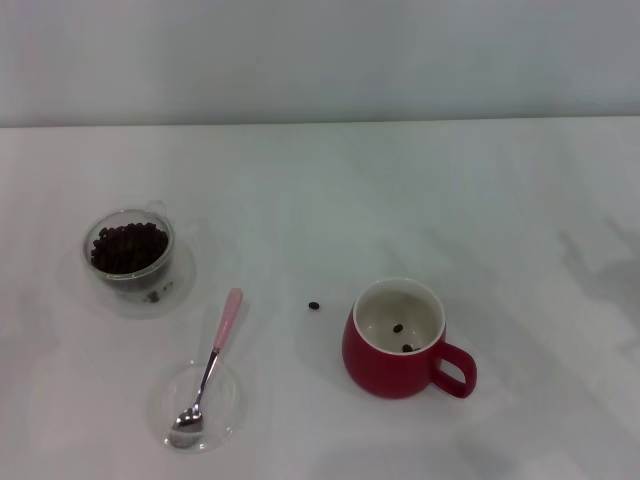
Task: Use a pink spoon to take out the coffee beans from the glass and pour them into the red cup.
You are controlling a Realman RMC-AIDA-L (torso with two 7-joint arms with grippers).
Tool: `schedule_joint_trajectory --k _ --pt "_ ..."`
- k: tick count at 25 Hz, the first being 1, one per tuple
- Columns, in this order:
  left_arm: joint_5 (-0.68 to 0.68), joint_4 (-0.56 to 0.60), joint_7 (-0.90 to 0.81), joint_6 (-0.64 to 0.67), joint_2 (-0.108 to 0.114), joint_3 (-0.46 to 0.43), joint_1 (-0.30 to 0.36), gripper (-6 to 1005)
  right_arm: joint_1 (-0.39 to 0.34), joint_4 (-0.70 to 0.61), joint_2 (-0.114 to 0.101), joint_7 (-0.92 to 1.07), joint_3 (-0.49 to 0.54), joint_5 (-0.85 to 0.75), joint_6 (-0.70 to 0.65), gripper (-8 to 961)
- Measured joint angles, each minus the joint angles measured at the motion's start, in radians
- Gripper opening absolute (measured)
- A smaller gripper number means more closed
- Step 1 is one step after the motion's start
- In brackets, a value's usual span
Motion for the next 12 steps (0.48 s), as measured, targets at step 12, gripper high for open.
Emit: schedule_joint_trajectory --k 12 --pt "-0.019 -0.09 0.027 0.082 -0.002 0.025 -0.012 456 -0.01 -0.029 -0.001 -0.019 -0.004 -0.005 0.015 679"
